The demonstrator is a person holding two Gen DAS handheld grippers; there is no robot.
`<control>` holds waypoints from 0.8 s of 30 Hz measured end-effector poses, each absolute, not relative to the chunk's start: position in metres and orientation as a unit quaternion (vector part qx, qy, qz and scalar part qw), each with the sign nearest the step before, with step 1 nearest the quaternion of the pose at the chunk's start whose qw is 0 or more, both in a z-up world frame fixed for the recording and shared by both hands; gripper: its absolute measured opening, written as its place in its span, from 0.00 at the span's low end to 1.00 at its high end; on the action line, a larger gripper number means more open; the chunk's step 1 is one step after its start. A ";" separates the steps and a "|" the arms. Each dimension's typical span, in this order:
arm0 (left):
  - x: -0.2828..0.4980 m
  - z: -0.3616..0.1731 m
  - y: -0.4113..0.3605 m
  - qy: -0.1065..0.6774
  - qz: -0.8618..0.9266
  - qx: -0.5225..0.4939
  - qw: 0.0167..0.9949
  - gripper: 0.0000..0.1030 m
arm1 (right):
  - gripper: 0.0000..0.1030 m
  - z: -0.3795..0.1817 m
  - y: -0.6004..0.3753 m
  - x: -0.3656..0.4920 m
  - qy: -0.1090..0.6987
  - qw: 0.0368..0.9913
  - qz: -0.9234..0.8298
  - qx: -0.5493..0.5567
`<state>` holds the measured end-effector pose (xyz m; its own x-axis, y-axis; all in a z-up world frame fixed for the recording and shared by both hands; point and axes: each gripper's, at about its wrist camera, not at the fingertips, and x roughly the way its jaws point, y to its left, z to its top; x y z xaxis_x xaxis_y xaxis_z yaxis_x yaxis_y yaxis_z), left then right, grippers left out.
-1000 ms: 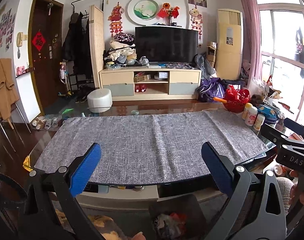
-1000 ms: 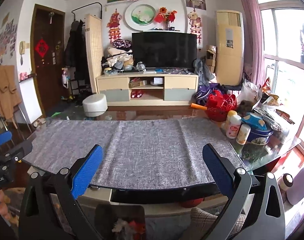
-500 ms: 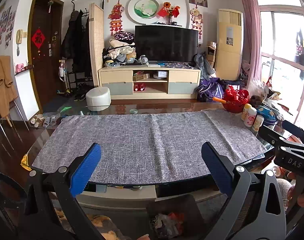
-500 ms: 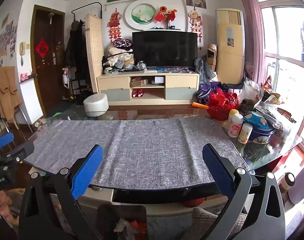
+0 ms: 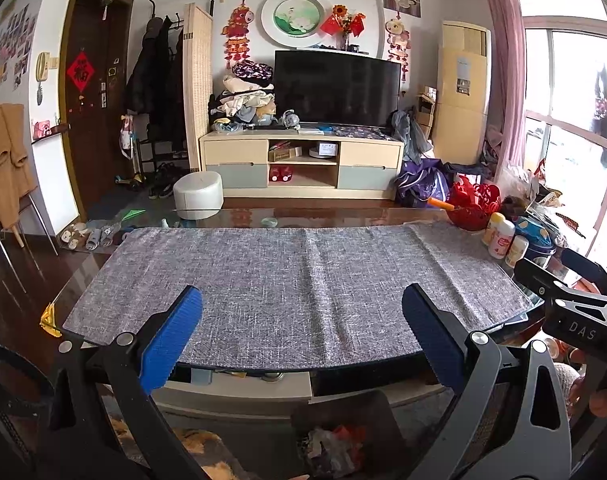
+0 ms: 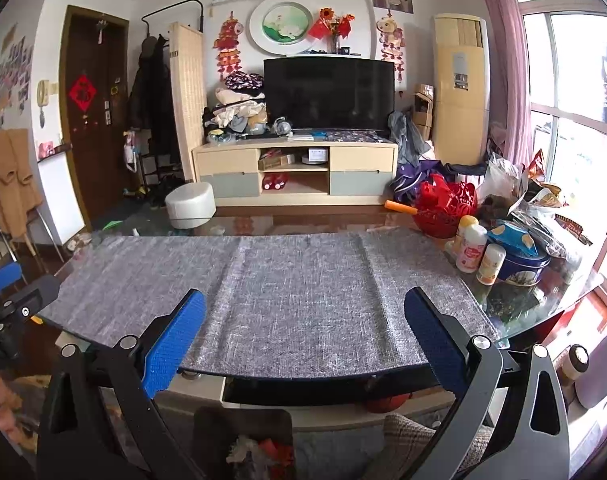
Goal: Collect trash
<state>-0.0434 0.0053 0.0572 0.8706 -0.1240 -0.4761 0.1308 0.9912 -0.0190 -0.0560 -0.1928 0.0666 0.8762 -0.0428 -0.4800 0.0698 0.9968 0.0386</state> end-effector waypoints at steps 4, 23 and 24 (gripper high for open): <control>-0.043 0.057 0.006 0.246 -0.066 0.007 0.967 0.92 | 0.97 0.066 -0.193 -0.055 0.247 0.968 -0.028 0.027; -0.044 0.057 0.004 0.246 -0.064 0.005 0.967 0.92 | 0.97 0.063 -0.193 -0.057 0.247 0.968 -0.030 0.030; -0.044 0.057 0.004 0.246 -0.065 0.004 0.967 0.92 | 0.97 0.063 -0.192 -0.057 0.247 0.968 -0.030 0.030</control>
<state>-0.0438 0.0043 0.0572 0.8702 -0.1229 -0.4771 0.1269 0.9916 -0.0240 -0.0573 -0.1924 0.0627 0.8763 -0.0434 -0.4798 0.0727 0.9964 0.0427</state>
